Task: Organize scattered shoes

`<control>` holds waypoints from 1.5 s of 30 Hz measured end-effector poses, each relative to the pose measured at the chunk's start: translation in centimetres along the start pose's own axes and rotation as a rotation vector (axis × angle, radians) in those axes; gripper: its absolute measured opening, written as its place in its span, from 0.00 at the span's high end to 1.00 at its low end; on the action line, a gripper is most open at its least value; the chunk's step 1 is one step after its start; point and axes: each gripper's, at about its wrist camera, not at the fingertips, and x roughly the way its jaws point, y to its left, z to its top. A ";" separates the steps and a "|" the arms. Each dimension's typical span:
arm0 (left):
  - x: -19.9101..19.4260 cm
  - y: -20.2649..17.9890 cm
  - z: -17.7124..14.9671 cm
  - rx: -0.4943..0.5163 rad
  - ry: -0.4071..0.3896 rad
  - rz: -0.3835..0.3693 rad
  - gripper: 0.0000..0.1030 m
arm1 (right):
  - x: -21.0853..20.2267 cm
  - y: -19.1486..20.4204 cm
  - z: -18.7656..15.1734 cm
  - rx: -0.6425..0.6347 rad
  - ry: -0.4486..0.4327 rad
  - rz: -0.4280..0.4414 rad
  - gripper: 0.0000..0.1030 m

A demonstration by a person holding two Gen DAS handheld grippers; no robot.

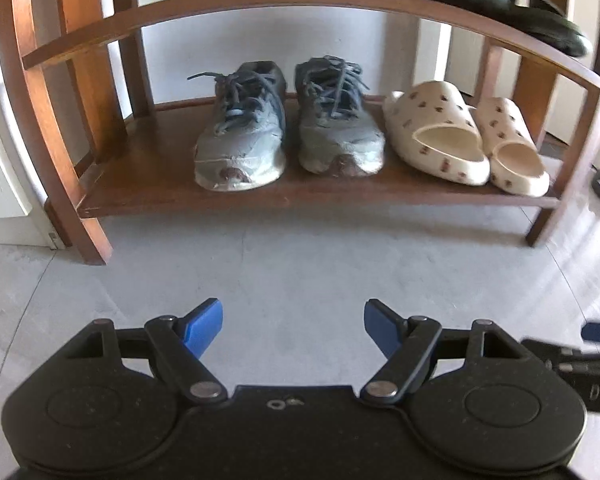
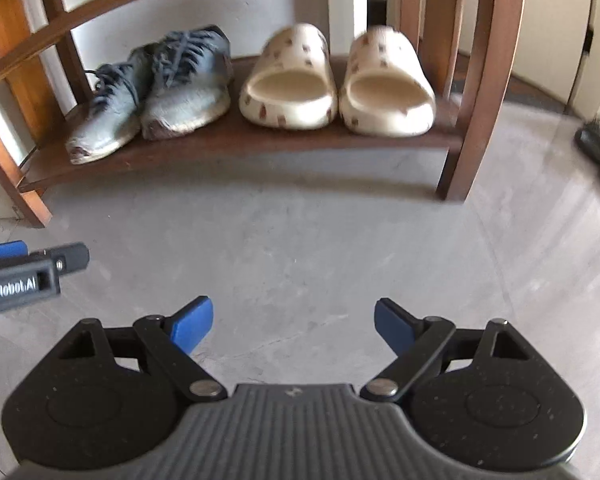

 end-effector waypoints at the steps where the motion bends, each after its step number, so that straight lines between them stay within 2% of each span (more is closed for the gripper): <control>1: 0.2 -0.3 0.8 0.011 0.028 -0.011 0.24 | 0.2 0.0 0.1 0.015 -0.011 -0.013 0.13; 3: -0.8 -0.7 1.4 0.049 0.005 0.005 0.24 | 0.0 -0.1 0.8 0.096 -0.040 -0.025 0.13; 4: -1.9 -0.9 1.4 0.080 -0.040 0.043 0.24 | -0.2 -0.1 1.0 0.127 -0.050 -0.025 0.13; 6: -2.6 -0.9 0.8 0.089 -0.057 0.065 0.23 | -0.7 0.1 1.1 0.166 -0.062 -0.021 0.11; 9: -1.8 -0.5 -0.2 0.044 -0.029 0.024 0.23 | -1.4 0.9 0.9 0.121 -0.075 -0.048 0.11; 12: -1.1 -1.1 -0.1 0.072 -0.006 0.015 0.23 | -1.8 1.1 0.2 0.077 -0.086 -0.073 0.11; 18: -2.5 -2.7 0.3 0.092 -0.018 -0.029 0.23 | -3.0 0.6 -0.4 0.097 -0.099 -0.082 0.11; 24: -2.3 -4.6 -0.7 0.159 0.032 -0.051 0.23 | -4.4 -0.2 -0.5 0.088 -0.134 -0.124 0.11; 27: -2.5 -4.8 -1.1 0.143 0.047 -0.077 0.23 | -5.0 -1.2 -0.5 0.138 -0.141 -0.117 0.11; 33: -3.2 -5.3 -1.2 0.146 0.044 -0.066 0.23 | -6.8 -1.7 -0.2 0.138 -0.196 -0.132 0.10; 40: -7.5 -3.7 2.1 0.101 -0.062 -0.056 0.23 | -10.0 -1.2 2.2 0.124 -0.263 -0.117 0.10; 45: -10.2 -1.6 4.5 0.048 -0.119 -0.024 0.22 | -11.8 0.5 4.9 0.067 -0.312 -0.110 0.05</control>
